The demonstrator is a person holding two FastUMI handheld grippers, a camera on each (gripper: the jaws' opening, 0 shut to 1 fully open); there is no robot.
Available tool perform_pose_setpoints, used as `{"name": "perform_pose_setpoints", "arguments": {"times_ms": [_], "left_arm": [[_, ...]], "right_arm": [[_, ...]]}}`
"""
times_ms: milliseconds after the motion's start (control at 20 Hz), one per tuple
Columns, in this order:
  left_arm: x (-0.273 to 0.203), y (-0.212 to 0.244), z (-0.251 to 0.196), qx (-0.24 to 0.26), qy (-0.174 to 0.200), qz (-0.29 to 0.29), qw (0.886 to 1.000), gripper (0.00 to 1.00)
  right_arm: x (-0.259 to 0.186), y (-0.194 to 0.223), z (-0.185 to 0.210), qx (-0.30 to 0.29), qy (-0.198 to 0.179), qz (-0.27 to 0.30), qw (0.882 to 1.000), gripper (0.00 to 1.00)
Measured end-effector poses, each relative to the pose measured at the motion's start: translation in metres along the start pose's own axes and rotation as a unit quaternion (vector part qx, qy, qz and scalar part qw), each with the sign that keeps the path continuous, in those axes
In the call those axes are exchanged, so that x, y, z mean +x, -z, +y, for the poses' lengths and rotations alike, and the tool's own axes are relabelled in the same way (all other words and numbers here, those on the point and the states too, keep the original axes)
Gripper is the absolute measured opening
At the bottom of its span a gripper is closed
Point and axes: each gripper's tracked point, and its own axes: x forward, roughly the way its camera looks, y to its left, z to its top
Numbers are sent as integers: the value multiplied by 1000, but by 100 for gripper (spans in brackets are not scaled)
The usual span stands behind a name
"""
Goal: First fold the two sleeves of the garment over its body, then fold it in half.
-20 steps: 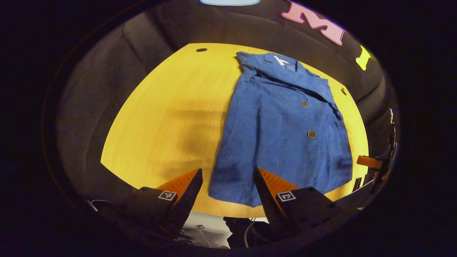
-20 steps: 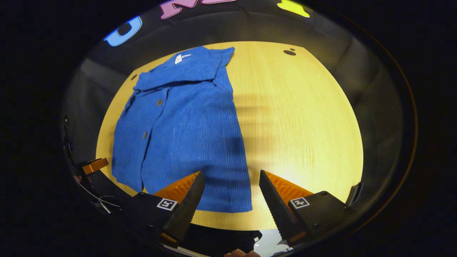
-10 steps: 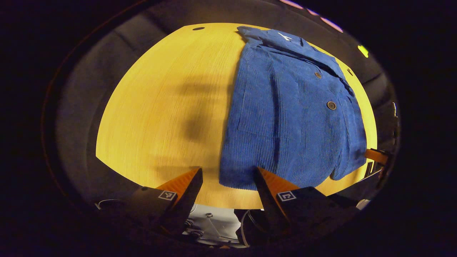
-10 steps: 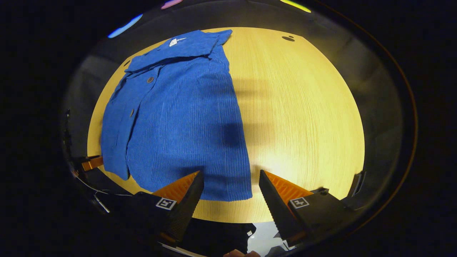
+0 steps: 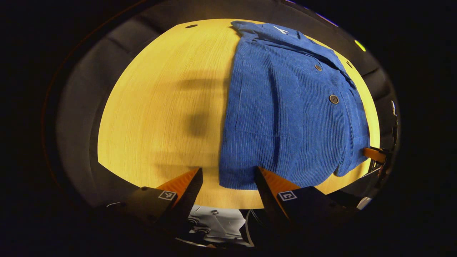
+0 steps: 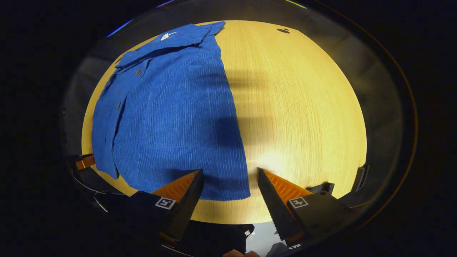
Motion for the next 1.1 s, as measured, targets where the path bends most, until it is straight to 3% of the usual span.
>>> {"name": "perform_pose_setpoints", "arguments": {"times_ms": [150,200,300,350,400,450,550,600,800,1000,1100], "left_arm": [[0,0,-6,-2,2,0,1000,82],[3,-2,-9,-1,5,-2,1000,77],[2,-3,-21,13,22,-5,1000,42],[1,-2,-24,18,22,-6,1000,24],[2,-3,-23,23,25,-7,999,7],[-5,-8,-24,19,38,-13,999,6],[1,-6,-28,-25,84,-2,996,0],[-3,-2,-28,-48,104,3,993,0],[-39,-18,-28,-54,144,-32,988,0],[-103,-69,-25,-59,192,-92,975,0],[-135,-97,-20,-42,198,-124,971,0]], "right_arm": [[0,1,2,5,4,5,1000,99],[1,0,2,7,5,4,1000,92],[2,5,6,11,0,18,1000,89],[0,4,16,20,-23,18,999,79],[3,8,22,44,-31,20,998,44],[1,1,21,51,-38,18,998,8],[-1,2,21,61,-56,26,996,8],[-6,-1,21,60,-60,27,996,2],[-42,-29,29,83,-86,-9,993,1],[-100,-84,45,76,-96,-71,990,1],[-131,-118,47,87,-96,-112,985,1]]}}
